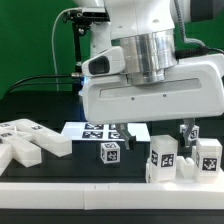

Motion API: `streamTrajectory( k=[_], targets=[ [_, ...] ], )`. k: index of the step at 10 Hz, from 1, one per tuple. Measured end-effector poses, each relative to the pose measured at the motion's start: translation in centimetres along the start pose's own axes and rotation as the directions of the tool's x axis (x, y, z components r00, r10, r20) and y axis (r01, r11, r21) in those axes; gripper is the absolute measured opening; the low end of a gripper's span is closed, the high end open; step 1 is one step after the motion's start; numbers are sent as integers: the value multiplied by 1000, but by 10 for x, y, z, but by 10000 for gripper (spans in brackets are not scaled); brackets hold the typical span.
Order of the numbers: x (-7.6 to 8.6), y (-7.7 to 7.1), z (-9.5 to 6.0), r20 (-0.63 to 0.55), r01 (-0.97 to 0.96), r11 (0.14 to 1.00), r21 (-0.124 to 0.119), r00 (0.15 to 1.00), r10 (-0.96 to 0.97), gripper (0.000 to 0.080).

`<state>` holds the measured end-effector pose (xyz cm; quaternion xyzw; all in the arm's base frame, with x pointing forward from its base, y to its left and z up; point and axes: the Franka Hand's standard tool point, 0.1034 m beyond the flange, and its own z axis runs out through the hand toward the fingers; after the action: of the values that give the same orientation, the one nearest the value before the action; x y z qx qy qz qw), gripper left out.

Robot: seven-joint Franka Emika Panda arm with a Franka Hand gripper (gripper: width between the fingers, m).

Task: Assemble chair

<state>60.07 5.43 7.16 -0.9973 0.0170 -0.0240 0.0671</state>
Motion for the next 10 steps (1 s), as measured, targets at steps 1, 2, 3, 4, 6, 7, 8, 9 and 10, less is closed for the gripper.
streamTrajectory(
  k=[1, 2, 3, 4, 6, 7, 8, 9, 10],
  targets=[
    [1, -10, 2, 4, 61, 998, -17, 998, -61, 649],
    [0, -14, 3, 4, 55, 998, -18, 998, -55, 649],
    [0, -10, 2, 4, 43, 999, -19, 999, -43, 529],
    [0, -10, 2, 3, -5, 1000, -19, 1000, 5, 529],
    [1, -4, 2, -4, -166, 986, -25, 986, 166, 299],
    [2, -4, 1, -7, -256, 966, -24, 967, 256, 299],
    [2, -5, 0, -13, -402, 915, -21, 915, 402, 296],
    [2, -7, 0, -18, -556, 831, -21, 831, 556, 294],
    [1, -11, 1, -19, -681, 732, -21, 732, 681, 294]
  ],
)
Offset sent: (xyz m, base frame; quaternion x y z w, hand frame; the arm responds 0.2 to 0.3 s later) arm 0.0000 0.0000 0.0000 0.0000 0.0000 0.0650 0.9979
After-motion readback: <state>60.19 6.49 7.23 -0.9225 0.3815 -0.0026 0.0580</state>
